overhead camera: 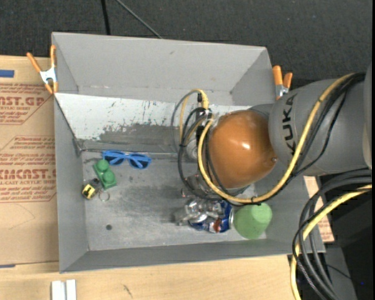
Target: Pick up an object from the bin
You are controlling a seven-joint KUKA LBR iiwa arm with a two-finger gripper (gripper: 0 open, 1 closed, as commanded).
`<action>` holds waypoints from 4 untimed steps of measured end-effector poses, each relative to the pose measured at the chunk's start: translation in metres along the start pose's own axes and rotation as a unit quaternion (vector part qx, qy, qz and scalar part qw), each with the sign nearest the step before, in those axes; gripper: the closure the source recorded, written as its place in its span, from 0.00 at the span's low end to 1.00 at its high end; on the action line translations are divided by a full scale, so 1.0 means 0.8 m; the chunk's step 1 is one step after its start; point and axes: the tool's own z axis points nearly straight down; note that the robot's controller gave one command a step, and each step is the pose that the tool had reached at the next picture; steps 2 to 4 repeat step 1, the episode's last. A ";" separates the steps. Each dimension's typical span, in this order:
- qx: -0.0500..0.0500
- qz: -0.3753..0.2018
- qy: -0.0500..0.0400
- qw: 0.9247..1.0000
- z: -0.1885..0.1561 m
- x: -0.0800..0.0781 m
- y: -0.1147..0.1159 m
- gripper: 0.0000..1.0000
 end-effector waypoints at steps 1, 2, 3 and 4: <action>0.003 -0.003 -0.003 1.000 -0.177 -0.007 -0.018 1.00; 0.003 -0.003 -0.003 1.000 -0.177 -0.007 -0.018 1.00; 0.003 -0.003 -0.003 1.000 -0.177 -0.007 -0.018 1.00; 0.003 -0.003 -0.003 1.000 -0.177 -0.007 -0.018 1.00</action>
Offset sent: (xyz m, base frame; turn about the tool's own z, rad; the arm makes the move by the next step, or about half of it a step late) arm 0.0125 0.0046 0.1378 -0.0088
